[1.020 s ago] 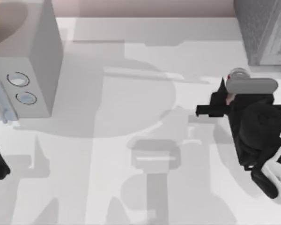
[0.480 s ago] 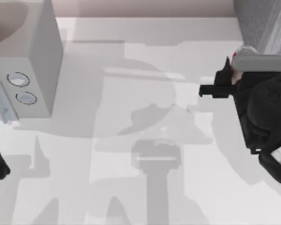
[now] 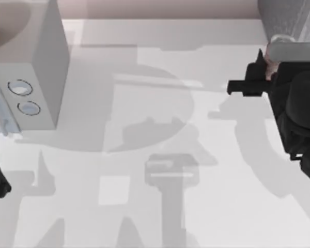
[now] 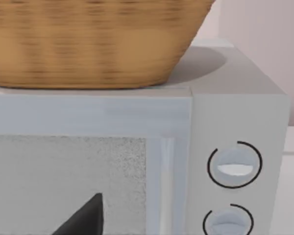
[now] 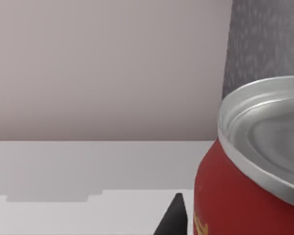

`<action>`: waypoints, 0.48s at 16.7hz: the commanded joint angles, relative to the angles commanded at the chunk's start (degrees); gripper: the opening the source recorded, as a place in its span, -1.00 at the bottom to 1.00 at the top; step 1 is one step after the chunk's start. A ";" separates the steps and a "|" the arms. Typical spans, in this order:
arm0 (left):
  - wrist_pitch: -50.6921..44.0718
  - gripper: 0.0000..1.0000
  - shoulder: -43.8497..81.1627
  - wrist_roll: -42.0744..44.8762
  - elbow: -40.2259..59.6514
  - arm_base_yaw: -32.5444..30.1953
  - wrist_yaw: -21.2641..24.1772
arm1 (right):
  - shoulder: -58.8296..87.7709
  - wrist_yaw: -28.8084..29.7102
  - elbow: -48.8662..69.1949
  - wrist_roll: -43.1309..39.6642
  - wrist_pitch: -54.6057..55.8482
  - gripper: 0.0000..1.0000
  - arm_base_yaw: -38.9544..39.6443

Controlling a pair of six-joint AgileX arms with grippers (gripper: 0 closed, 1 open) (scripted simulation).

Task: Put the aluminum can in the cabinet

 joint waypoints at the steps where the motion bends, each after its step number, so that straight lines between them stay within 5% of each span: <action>1: 0.00 1.00 0.00 0.00 0.00 0.00 0.00 | -1.20 0.00 0.05 0.04 -1.31 -1.00 0.04; 8: 0.00 1.00 0.00 0.00 0.00 0.00 0.00 | -2.25 -0.01 -0.05 0.18 -2.48 -1.00 0.00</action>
